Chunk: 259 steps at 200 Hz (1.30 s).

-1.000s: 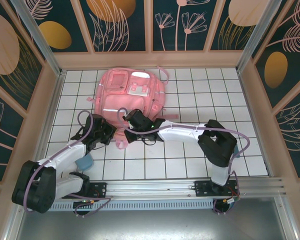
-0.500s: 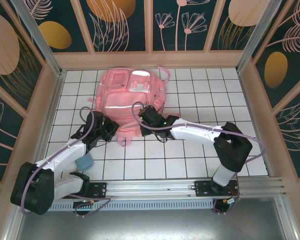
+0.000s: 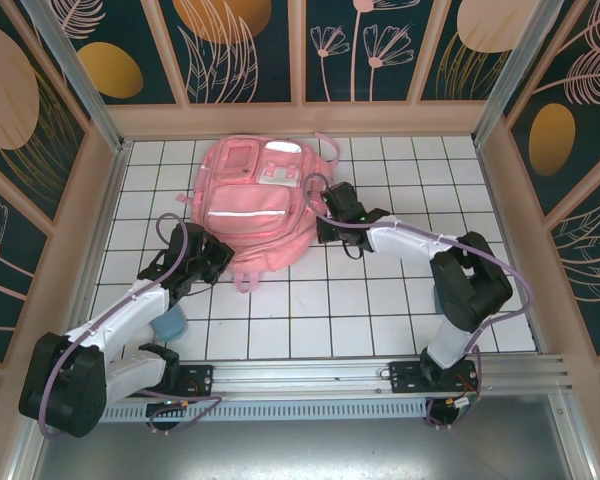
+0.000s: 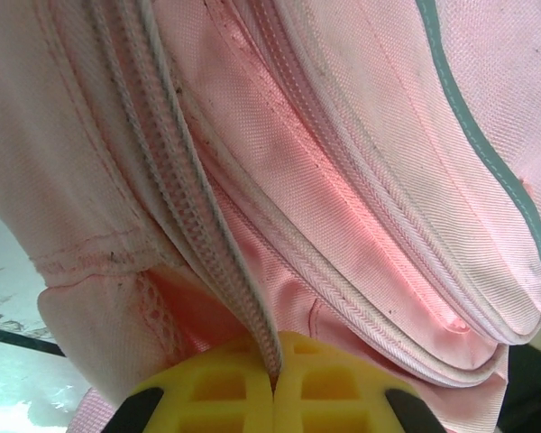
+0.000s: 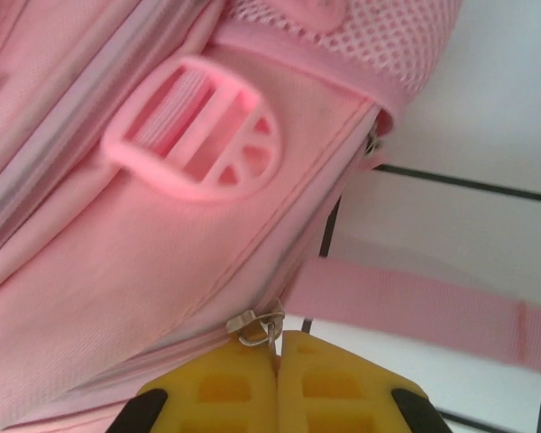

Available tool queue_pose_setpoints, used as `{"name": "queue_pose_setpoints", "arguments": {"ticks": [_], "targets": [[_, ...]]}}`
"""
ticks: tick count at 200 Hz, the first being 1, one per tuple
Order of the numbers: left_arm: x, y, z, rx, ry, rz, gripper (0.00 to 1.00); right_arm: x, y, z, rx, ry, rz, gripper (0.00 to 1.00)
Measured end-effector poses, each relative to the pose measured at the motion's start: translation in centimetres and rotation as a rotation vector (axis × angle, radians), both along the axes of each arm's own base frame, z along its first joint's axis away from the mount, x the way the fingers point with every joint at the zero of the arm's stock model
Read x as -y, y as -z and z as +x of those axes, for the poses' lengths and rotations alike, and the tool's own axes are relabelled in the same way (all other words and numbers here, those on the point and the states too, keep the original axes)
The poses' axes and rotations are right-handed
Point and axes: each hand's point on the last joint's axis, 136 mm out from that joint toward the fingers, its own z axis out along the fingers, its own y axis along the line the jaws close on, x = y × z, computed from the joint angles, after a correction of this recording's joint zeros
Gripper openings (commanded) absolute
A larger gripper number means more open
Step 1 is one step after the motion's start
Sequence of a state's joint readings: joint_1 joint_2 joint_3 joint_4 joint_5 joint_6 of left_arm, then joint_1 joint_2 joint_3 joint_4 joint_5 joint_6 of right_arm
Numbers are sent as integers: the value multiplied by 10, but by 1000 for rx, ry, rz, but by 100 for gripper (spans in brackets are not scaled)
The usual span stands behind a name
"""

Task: Pack books, pencil case, and school supplies into a backpack

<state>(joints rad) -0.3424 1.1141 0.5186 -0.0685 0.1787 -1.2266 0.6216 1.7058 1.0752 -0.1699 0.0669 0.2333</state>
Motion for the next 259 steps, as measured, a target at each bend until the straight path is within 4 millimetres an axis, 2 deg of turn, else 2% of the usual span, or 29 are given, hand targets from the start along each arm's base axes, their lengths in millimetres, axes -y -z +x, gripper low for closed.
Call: {"name": "queue_pose_setpoints", "arguments": {"ticks": [56, 90, 114, 145, 160, 175, 199, 216, 246, 259], "targets": [[-2, 3, -7, -6, 58, 57, 0, 12, 23, 37, -26, -47, 0, 0], [0, 2, -9, 8, 110, 74, 0, 13, 27, 41, -35, -58, 1, 0], [3, 0, -11, 17, 160, 85, 0, 19, 28, 32, -27, -52, 5, 0], [13, -1, -23, 13, 261, 69, 0, 40, 23, -3, -41, -18, 16, 0], [19, -6, -26, 25, 300, 60, 0, 49, 23, -13, -57, 6, 20, 0], [23, -9, -27, 36, 330, 61, 30, 52, 24, -15, -68, 29, 17, 0], [23, -18, -27, 50, 364, 92, 55, 63, 24, -9, -57, 72, -2, 0], [24, -30, -23, 87, 398, 127, 64, 70, 25, -7, -58, 95, -6, 18], [29, -55, -16, 174, 465, 198, 66, 76, 20, -9, -71, 127, 6, 56], [35, -67, -13, 211, 503, 234, 67, 76, 9, -10, -56, 136, 24, 67]]}}
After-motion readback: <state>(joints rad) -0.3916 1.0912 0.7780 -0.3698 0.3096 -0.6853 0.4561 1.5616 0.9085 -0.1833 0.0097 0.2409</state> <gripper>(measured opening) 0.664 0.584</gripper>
